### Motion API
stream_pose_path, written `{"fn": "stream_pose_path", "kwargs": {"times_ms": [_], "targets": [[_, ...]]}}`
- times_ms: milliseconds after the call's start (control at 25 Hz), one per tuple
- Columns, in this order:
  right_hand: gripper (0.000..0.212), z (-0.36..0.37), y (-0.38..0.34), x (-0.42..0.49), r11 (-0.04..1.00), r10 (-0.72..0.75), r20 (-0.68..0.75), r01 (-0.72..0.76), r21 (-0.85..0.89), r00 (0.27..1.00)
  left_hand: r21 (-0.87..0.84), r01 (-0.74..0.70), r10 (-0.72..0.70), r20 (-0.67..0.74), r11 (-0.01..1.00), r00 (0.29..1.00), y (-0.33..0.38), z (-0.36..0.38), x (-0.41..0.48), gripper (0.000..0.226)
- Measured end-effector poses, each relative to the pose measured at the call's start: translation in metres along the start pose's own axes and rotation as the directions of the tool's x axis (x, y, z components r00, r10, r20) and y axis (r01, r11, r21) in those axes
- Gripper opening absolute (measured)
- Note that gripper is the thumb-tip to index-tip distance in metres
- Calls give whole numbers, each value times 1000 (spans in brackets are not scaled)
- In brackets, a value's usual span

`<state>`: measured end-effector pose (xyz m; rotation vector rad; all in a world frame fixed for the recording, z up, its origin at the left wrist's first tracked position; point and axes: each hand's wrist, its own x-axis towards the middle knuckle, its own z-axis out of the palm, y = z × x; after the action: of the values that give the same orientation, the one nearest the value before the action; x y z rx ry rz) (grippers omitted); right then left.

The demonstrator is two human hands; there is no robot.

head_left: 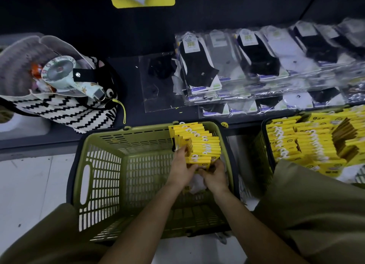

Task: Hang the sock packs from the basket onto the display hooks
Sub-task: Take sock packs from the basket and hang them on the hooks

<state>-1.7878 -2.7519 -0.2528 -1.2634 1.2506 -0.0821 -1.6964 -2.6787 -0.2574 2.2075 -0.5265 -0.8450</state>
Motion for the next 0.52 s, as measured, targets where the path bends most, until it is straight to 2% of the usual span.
{"fn": "stream_pose_path", "kwargs": {"times_ms": [120,240,320,440,520], "targets": [[72,0,1,4,1000,-16,36,16,-7,999,37,77,-78,30,996,996,-12,-8,0,74],[72,0,3,10,988,-48,110,63,-141,993,-40,149,-147,35,988,988,-26,-16,-8,73],[75,-1,4,10,975,-79,117,101,-200,990,-119,124,-120,41,985,992,-29,-18,-15,71],[89,-2,5,6,975,-116,199,149,-163,973,-212,121,-112,54,970,992,-29,-21,-23,75],[87,-3,9,-2,944,-197,236,249,-218,952,-217,72,-67,32,973,997,-29,-23,-31,77]]}}
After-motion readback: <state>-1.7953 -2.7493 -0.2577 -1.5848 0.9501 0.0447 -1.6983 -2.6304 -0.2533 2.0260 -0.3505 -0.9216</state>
